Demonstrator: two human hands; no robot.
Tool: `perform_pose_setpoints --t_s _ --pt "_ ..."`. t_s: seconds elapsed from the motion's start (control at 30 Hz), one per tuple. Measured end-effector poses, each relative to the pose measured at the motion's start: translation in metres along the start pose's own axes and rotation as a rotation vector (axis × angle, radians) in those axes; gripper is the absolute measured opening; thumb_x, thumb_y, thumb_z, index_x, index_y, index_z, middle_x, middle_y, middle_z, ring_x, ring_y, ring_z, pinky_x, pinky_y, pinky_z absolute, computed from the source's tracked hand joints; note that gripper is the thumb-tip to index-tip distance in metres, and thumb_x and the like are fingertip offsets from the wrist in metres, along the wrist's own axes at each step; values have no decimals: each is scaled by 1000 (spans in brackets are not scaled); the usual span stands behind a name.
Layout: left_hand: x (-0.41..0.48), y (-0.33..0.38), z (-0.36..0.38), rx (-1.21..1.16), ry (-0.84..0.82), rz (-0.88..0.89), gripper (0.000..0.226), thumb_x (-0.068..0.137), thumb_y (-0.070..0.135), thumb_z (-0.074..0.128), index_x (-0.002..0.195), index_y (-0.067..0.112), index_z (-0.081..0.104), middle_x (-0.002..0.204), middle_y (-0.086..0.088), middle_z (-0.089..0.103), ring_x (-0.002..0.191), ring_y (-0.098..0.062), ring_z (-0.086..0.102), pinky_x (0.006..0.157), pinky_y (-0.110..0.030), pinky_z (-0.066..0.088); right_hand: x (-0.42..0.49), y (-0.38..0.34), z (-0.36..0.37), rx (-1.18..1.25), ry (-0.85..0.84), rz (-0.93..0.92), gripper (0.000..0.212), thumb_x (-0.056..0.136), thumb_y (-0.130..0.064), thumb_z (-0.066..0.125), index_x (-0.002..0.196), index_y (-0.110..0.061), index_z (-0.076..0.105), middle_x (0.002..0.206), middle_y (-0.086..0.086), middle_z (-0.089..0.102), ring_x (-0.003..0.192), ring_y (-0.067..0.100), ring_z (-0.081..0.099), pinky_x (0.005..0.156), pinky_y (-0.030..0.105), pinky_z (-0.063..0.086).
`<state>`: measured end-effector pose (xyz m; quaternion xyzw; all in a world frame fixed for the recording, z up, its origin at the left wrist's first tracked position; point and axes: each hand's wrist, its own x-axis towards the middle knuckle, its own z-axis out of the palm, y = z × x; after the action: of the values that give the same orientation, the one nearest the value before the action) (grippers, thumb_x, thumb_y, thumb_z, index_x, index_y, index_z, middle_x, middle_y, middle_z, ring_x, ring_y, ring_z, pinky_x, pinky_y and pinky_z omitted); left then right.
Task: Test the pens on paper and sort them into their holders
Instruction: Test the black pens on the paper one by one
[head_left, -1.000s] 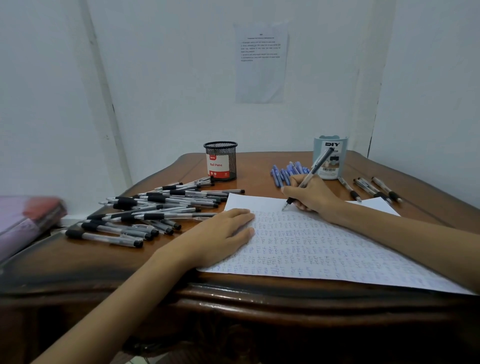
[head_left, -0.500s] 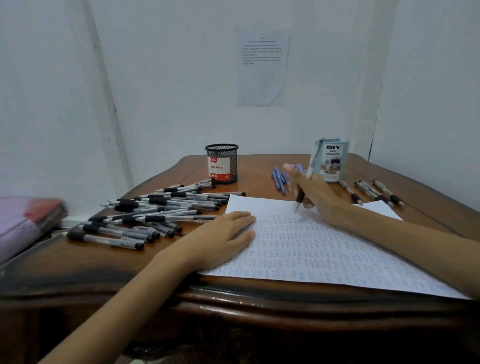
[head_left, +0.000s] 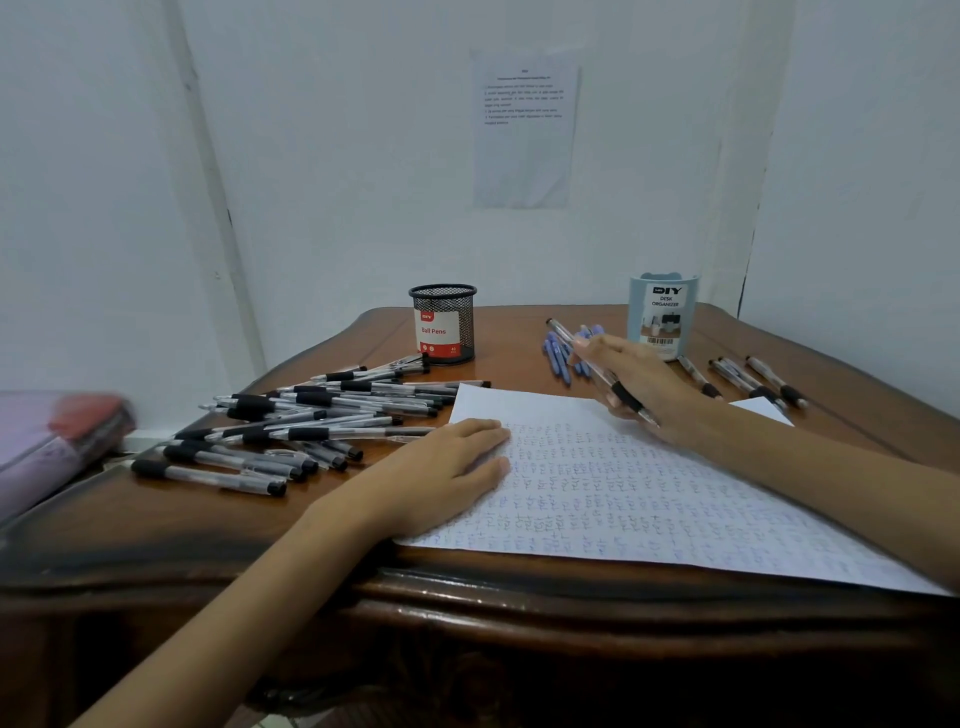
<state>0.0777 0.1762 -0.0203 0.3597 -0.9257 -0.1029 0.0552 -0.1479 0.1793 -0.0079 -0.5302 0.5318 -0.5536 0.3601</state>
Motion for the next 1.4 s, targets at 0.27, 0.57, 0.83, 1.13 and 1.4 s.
perform_pose_setpoints --t_s 0.27,0.57,0.83,1.13,1.4 --pt "0 1 0 1 -10 -6 51 100 41 27 148 27 18 155 10 17 139 -6 19 110 -22 14 11 -8 -17 -443 134 -96 11 90 -25 60 85 -15 61 56 -5 55 40 1 43 38 13 32" --pt "2 -1 1 3 -3 -1 51 100 42 27 148 27 19 155 10 17 139 -6 19 112 -24 15 38 14 -113 -1153 397 204 35 91 -24 57 95 9 67 77 19 63 58 21 51 52 27 39" --pt "0 1 0 -5 -2 -6 52 100 41 27 148 26 19 155 10 18 139 -7 20 109 -21 14 44 8 -86 -1250 381 -78 29 88 -21 59 116 -12 59 123 12 60 105 28 57 72 29 47" --pt "-1 -1 2 -17 16 -5 52 99 43 27 148 26 20 155 10 18 139 -6 20 107 -20 15 61 2 32 -1157 -72 -438 22 92 -23 54 112 -17 60 96 -2 59 85 11 48 75 25 37" --pt "-1 -1 2 -22 40 13 51 100 41 29 148 22 24 153 8 23 137 -7 24 108 -21 18 90 19 91 -1225 -128 -360 26 94 -33 51 109 -16 63 112 5 55 102 19 51 89 34 46"
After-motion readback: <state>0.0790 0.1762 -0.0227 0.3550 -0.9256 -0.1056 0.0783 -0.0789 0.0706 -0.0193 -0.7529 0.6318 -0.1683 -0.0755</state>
